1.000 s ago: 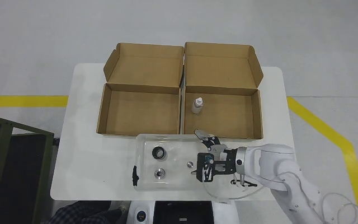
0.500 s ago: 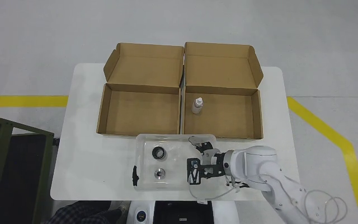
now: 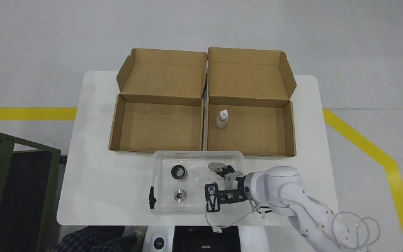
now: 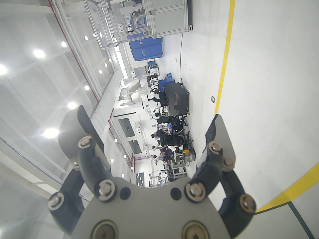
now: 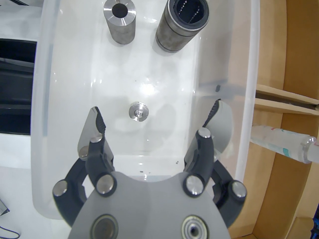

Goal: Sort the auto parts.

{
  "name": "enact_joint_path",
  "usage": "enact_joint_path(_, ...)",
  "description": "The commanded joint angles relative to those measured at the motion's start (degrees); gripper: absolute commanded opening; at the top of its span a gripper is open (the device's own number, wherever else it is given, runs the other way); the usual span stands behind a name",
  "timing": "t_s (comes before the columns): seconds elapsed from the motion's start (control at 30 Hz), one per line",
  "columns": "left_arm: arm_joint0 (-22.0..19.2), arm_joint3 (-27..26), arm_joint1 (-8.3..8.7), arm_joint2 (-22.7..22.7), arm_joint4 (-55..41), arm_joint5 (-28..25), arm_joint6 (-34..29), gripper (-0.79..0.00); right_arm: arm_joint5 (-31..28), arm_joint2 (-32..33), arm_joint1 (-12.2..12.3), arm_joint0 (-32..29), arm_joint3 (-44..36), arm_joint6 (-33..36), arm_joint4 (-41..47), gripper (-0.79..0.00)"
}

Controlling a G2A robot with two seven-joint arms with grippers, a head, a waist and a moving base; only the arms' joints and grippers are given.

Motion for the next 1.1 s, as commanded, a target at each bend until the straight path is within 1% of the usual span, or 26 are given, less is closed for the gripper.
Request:
enact_joint_path(0.0, 0.0, 0.0, 0.0, 0.0, 0.0, 0.0, 0.0, 0.0, 0.2, -0.7, -0.1, 0.4, 0.6, 0.4, 0.1, -0.08)
enact_joint_path(0.13, 0.0, 0.0, 0.0, 0.0, 0.0, 0.0, 0.0, 0.0, 0.2, -1.9, -0.2, 1.1, 1.6, 1.7, -0.1, -0.074)
enact_joint_path(0.2, 0.0, 0.0, 0.0, 0.0, 0.0, 0.0, 0.0, 0.0, 0.3, -2.4, -0.2, 1.4, 2.0, 2.2, -0.1, -0.092)
enact_joint_path(0.33, 0.0, 0.0, 0.0, 0.0, 0.0, 0.0, 0.0, 0.0, 0.6, -3.2, -0.3, 2.0, 2.7, 2.9, 0.1, -0.154)
enact_joint_path(0.37, 0.0, 0.0, 0.0, 0.0, 0.0, 0.0, 0.0, 0.0, 0.5, -3.4, -0.3, 2.1, 2.9, 3.0, 0.1, -0.154)
enact_joint_path(0.47, 0.0, 0.0, 0.0, 0.0, 0.0, 0.0, 0.0, 0.0, 0.7, -4.0, -0.4, 2.5, 3.4, 3.4, 0.2, -0.2)
enact_joint_path(0.63, 0.0, 0.0, 0.0, 0.0, 0.0, 0.0, 0.0, 0.0, 0.7, -4.8, -0.5, 3.0, 4.2, 3.9, 0.4, -0.394)
enact_joint_path(0.83, 0.0, 0.0, 0.0, 0.0, 0.0, 0.0, 0.0, 0.0, 0.8, -5.6, -0.5, 3.8, 5.0, 4.2, 0.8, -0.425)
enact_joint_path(0.9, 0.0, 0.0, 0.0, 0.0, 0.0, 0.0, 0.0, 0.0, 0.8, -5.8, -0.5, 4.0, 5.1, 4.4, 1.0, -0.446)
enact_joint_path(1.0, 0.0, 0.0, 0.0, 0.0, 0.0, 0.0, 0.0, 0.0, 0.9, -6.1, -0.6, 4.3, 5.3, 4.5, 1.2, -0.489)
enact_joint_path(1.07, 0.0, 0.0, 0.0, 0.0, 0.0, 0.0, 0.0, 0.0, 1.0, -6.3, -0.6, 4.5, 5.5, 4.6, 1.4, -0.545)
